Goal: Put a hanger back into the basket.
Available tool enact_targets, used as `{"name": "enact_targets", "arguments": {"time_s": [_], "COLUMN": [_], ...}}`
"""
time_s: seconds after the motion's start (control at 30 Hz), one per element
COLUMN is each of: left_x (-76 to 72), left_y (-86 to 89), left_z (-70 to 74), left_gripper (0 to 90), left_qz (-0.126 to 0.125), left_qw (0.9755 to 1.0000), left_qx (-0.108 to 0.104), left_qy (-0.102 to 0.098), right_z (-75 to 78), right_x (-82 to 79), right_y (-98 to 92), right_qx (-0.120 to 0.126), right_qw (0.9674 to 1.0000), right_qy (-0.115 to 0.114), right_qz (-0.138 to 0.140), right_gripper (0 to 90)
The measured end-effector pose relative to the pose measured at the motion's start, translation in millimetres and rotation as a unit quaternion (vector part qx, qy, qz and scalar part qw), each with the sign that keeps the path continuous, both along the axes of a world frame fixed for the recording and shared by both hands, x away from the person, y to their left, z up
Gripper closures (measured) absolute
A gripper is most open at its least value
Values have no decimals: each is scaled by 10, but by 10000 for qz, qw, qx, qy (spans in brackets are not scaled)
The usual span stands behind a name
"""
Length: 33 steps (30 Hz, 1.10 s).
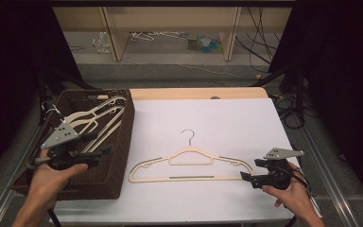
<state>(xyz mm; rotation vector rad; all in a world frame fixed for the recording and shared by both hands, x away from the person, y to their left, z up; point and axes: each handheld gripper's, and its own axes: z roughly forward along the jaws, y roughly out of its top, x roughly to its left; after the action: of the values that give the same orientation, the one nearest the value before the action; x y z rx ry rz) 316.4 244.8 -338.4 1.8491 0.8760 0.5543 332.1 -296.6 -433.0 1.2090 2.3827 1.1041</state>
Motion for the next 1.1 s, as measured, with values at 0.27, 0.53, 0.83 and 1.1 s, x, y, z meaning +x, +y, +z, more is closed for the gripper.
{"name": "enact_targets", "arguments": {"time_s": [0.27,0.53,0.83,1.1], "left_x": [-292,-436,-490,-535], "left_y": [-562,-963,-983,-994], "left_z": [-137,-456,-745,-877], "left_gripper": [247,247,240,212], "left_qz": [-492,-857,-853,-898], "left_qw": [9988,9957,9953,9953], "left_qx": [74,329,445,355], "left_qy": [14,133,129,80], "right_z": [-46,-47,-51,-77], "right_x": [0,-14,-21,-14], "right_y": [31,36,82,210], "right_qx": [18,7,34,-125], "right_qw": [9999,9998,9995,9973], "right_qy": [74,37,76,40], "right_qz": [119,183,310,722], "right_gripper": [225,224,224,247]}}
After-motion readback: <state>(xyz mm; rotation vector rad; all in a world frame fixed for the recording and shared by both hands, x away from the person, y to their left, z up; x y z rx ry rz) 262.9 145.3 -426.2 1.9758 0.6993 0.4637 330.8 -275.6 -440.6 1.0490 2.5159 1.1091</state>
